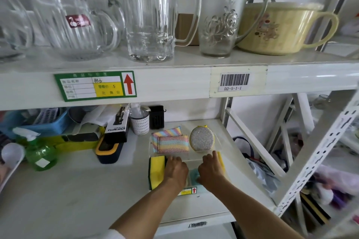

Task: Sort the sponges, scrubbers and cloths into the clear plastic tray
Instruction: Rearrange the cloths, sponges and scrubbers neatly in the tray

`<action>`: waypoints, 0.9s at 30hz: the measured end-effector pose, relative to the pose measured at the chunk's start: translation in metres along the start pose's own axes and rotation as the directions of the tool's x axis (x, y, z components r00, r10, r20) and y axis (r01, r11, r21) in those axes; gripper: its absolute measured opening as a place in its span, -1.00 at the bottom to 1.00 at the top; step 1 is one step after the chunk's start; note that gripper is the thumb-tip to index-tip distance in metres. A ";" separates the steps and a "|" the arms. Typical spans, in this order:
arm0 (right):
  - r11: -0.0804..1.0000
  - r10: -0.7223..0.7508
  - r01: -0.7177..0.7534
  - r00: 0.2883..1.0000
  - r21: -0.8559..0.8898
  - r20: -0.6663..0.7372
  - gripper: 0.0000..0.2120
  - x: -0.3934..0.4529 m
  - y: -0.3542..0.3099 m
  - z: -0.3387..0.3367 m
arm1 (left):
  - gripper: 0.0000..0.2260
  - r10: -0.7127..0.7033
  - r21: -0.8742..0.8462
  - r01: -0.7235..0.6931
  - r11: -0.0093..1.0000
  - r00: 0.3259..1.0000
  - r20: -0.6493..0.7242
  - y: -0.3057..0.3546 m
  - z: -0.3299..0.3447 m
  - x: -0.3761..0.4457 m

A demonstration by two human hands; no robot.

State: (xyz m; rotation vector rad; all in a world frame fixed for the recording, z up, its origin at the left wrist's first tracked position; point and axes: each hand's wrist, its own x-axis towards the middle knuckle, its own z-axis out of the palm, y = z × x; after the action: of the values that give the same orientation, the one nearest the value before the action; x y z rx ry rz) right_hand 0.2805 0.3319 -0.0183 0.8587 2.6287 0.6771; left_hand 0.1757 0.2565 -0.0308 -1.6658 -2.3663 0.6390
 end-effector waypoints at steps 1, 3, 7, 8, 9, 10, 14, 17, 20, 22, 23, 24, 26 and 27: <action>1.000 -0.006 0.006 1.000 0.009 -0.009 -0.56 0.001 -0.001 0.001 | -0.69 0.000 -0.011 0.000 1.000 1.000 -0.006 0.000 -0.001 -0.001; 1.000 -0.030 0.030 0.999 0.008 -0.022 -0.61 0.004 -0.004 0.002 | -0.69 0.013 -0.022 -0.013 1.000 1.000 -0.013 -0.001 -0.001 -0.002; 0.996 -0.082 0.082 0.997 -0.033 -0.009 -0.70 0.007 -0.009 0.003 | -0.70 0.014 -0.059 -0.015 0.998 1.000 -0.017 -0.002 -0.005 -0.005; 0.995 -0.094 0.094 0.995 -0.039 -0.010 -0.70 0.007 -0.009 0.003 | -0.69 0.002 -0.084 -0.003 0.996 1.000 -0.016 -0.003 -0.006 -0.006; 0.994 -0.102 0.102 0.995 -0.040 -0.018 -0.69 0.007 -0.009 0.003 | -0.68 -0.012 -0.113 0.010 0.994 1.000 -0.017 -0.004 -0.007 -0.006; 0.994 -0.104 0.103 0.994 -0.031 -0.029 -0.68 0.008 -0.008 0.004 | -0.68 -0.022 -0.138 0.020 0.990 1.000 -0.016 -0.005 -0.008 -0.007; 0.995 -0.075 0.082 0.992 0.062 -0.099 -0.58 0.011 0.003 0.003 | -0.70 -0.009 -0.144 0.007 0.990 1.000 -0.012 -0.011 -0.010 -0.007; 0.994 -0.028 0.039 0.994 0.104 -0.104 -0.54 0.013 0.010 -0.004 | -0.75 0.029 -0.090 -0.031 0.996 0.999 -0.022 -0.016 -0.013 -0.006; 0.986 0.036 -0.018 0.993 0.163 -0.108 -0.65 0.013 0.007 -0.012 | -0.75 0.052 -0.041 -0.053 0.998 0.998 -0.023 -0.021 -0.015 -0.004; 0.978 0.068 -0.044 0.991 0.203 -0.115 -0.73 0.012 0.001 -0.017 | -0.75 0.041 -0.035 -0.042 0.999 0.999 -0.010 -0.024 -0.013 -0.004; 0.976 0.073 -0.047 0.991 0.213 -0.116 -0.75 0.012 -0.003 -0.018 | -0.75 0.033 -0.039 -0.033 0.999 0.999 -0.009 -0.025 -0.012 -0.003; 0.976 0.069 -0.043 0.991 0.215 -0.117 -0.75 0.012 -0.007 -0.019 | -0.75 0.026 -0.049 -0.026 0.998 1.000 -0.011 -0.026 -0.010 -0.003; 0.977 0.048 -0.024 0.993 0.214 -0.107 -0.72 0.012 -0.014 -0.021 | -0.72 0.020 -0.076 -0.022 0.997 0.999 -0.032 -0.028 -0.008 -0.004; 0.976 0.037 -0.015 0.995 0.219 -0.097 -0.71 0.012 -0.017 -0.021 | -0.70 0.022 -0.087 -0.026 0.996 0.999 -0.049 -0.028 -0.008 -0.005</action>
State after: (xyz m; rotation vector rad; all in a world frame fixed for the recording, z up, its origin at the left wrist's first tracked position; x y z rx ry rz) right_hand 0.2543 0.3201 -0.0114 0.9436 2.8266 0.4538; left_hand 0.1570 0.2455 -0.0112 -1.7269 -2.3760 0.4998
